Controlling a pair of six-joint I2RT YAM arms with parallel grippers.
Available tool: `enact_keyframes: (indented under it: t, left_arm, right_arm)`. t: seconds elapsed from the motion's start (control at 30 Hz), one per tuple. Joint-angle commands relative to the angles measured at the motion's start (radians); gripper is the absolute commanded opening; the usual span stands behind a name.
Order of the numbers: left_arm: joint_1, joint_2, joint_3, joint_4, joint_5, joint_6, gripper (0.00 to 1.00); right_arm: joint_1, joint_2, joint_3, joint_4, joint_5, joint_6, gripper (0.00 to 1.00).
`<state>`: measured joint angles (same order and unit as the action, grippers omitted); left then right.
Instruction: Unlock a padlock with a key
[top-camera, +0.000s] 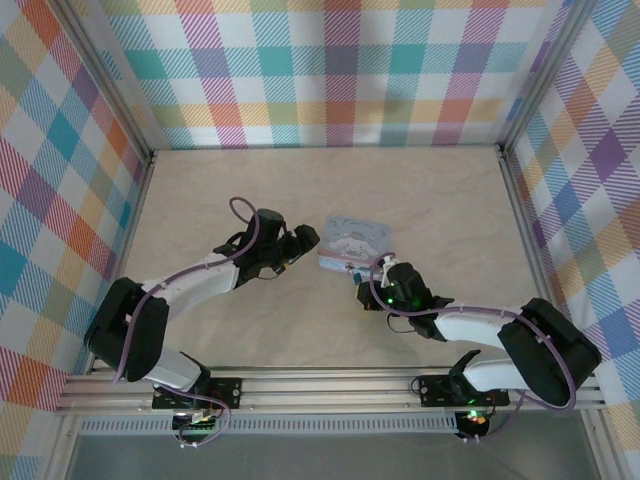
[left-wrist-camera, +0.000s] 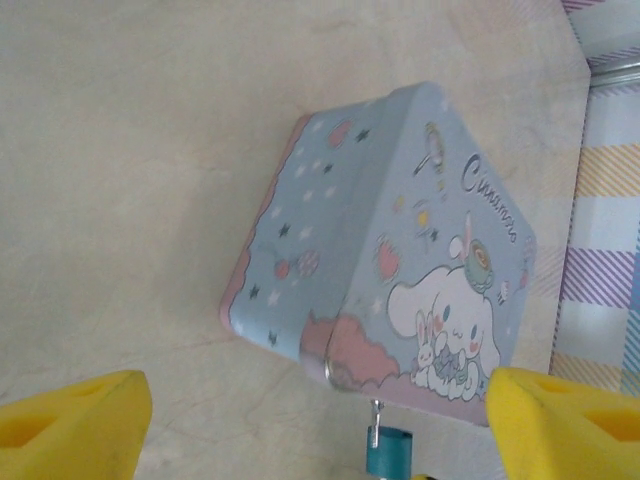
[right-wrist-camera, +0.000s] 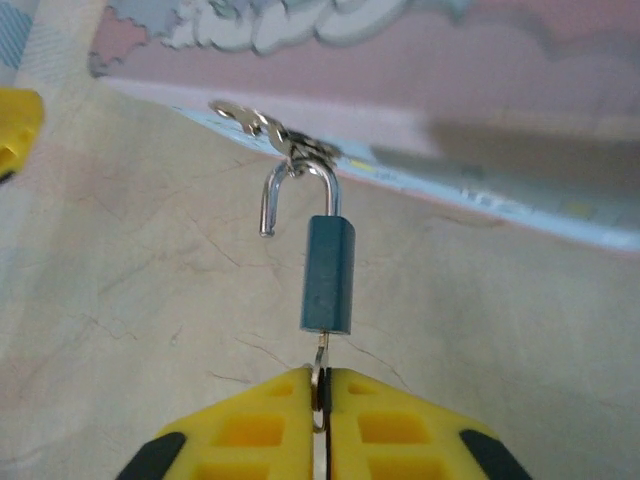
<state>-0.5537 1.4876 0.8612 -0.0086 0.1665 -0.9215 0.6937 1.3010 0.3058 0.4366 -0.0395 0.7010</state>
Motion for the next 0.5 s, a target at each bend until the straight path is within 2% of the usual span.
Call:
enact_keyframes:
  t: [0.0,0.13,0.47]
  left_arm:
    - [0.009,0.066,0.07,-0.051,0.013,0.101,0.86]
    - [0.009,0.154,0.136,-0.05,0.029,0.144,0.85]
    - [0.008,0.247,0.199,0.011,0.102,0.167,0.85]
  right_arm:
    - [-0.014,0.015,-0.017,-0.018,-0.034,0.024,0.16]
    - [-0.014,0.008,-0.01,-0.045,-0.035,0.004,0.28]
    - [-0.036,-0.113,-0.023,-0.126,-0.007,-0.042,0.41]
